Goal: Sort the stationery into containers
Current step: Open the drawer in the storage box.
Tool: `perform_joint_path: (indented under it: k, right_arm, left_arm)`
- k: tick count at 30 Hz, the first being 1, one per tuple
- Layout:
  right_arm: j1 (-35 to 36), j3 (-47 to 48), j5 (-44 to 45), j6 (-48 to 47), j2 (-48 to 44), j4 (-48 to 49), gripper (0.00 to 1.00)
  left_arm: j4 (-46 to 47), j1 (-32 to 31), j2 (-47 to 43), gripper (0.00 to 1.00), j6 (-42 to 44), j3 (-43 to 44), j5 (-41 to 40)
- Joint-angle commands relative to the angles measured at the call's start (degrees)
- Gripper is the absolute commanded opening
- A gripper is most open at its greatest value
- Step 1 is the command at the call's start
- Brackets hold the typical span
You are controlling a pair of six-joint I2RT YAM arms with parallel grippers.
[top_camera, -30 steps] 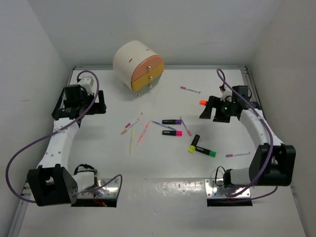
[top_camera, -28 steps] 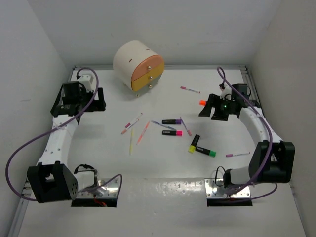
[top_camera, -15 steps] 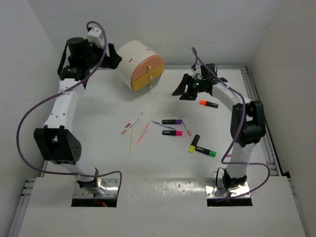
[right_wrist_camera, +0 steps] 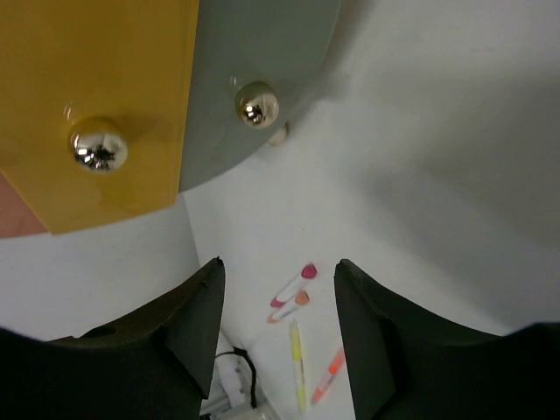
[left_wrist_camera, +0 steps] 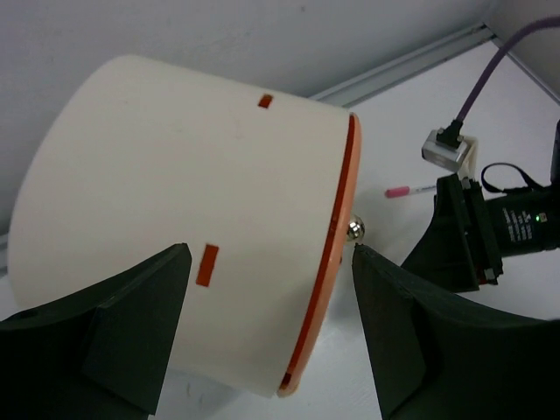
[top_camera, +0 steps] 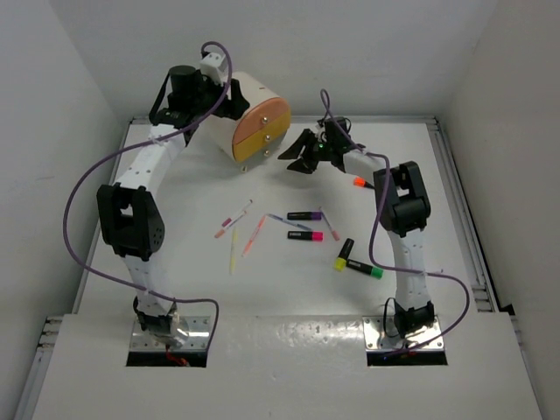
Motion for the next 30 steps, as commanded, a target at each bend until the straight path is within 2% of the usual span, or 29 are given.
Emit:
perform_joint_path:
  k: [1, 7, 12, 17, 24, 30]
  right_arm:
    - [1.1, 3.8, 2.5, 5.7, 1.4, 6.2, 0.54]
    - [2.1, 6.0, 4.9, 8.7, 4.8, 10.0, 0.54]
    - [2.3, 8.7, 6.2, 10.2, 7.3, 11.9, 0.5]
    - [3.0, 11.9, 6.4, 11.4, 10.3, 15.0, 0.45]
    - [3.8, 11.6, 5.4, 13.8, 13.0, 19.6, 0.36]
    - [4.1, 11.7, 5.3, 15.3, 14.1, 21.3, 0.39]
  left_arm:
    - [4.3, 0.1, 1.3, 0.8, -0.4, 6.3, -1.2]
    - [5.3, -2.4, 3.4, 0.79, 2.2, 7.2, -7.2]
    - [5.2, -4.2, 4.4, 0.79, 5.0, 7.3, -12.0]
    - [5.0, -4.3, 4.4, 0.8, 5.0, 6.7, -12.1]
    - [4.4, -4.2, 4.1, 0.8, 4.0, 6.5, -11.7]
    - [3.9, -3.9, 4.1, 0.8, 2.6, 6.3, -11.3]
